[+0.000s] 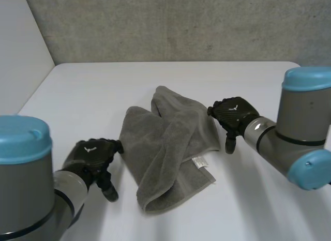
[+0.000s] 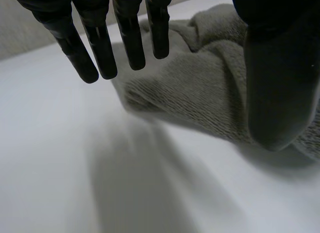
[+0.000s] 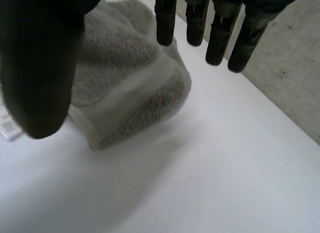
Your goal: Fold the towel.
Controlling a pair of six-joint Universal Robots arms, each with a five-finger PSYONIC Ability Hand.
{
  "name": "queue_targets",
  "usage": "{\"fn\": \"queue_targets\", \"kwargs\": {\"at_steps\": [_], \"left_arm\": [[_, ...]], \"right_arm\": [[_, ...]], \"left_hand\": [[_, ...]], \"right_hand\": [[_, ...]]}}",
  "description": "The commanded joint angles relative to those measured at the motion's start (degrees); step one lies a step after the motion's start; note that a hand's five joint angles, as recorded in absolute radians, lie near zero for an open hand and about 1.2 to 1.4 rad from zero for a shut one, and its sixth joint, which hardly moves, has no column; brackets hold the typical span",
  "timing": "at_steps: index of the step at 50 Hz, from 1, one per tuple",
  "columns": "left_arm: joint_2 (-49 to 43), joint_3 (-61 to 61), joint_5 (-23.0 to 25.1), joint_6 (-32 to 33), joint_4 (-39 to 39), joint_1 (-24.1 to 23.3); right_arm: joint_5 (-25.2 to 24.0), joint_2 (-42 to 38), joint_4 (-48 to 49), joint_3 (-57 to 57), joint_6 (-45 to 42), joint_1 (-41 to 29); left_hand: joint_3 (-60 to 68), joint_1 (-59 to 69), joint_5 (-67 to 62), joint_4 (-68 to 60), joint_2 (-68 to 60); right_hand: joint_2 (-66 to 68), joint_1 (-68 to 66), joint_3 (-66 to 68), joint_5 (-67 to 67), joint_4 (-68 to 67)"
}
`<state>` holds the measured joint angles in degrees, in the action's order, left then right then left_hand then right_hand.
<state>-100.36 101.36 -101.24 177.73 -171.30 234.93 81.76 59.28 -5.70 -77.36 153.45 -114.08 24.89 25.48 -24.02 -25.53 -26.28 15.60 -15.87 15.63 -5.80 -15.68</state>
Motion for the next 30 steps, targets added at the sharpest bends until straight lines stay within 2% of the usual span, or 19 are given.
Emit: {"fn": "queue_targets", "kwargs": {"at_steps": [1, 13, 22, 30], "left_arm": [[-5.89, -3.01, -0.10, -5.29, -0.35, -2.02], [-10.64, -5.12, -0.36, -8.89, -2.19, -7.03], [-13.11, -6.26, -1.24, -8.98, -4.57, -7.47], [-16.45, -7.76, -4.23, -8.98, -6.76, -7.74]], "right_arm": [[2.87, -8.20, 4.20, 3.52, 0.18, -1.75], [4.20, -13.31, 4.56, 6.25, 1.31, -3.95], [4.11, -13.66, 4.82, 6.70, 4.05, -4.66], [4.20, -13.75, 6.67, 7.13, 4.48, -4.48]], "left_hand": [[-4.58, -5.17, 13.71, 5.23, 5.97], [-6.10, -6.69, 15.22, 6.74, 7.49], [-5.93, -6.52, 15.05, 6.57, 7.32], [-5.93, -6.52, 15.05, 6.57, 7.32]], "right_hand": [[8.94, -8.67, 8.91, -8.74, -8.85], [11.31, -11.04, 11.27, -11.10, -11.22], [13.66, -13.39, 13.63, -13.46, -13.58], [19.21, -18.94, 19.18, -19.01, -19.13]]}}
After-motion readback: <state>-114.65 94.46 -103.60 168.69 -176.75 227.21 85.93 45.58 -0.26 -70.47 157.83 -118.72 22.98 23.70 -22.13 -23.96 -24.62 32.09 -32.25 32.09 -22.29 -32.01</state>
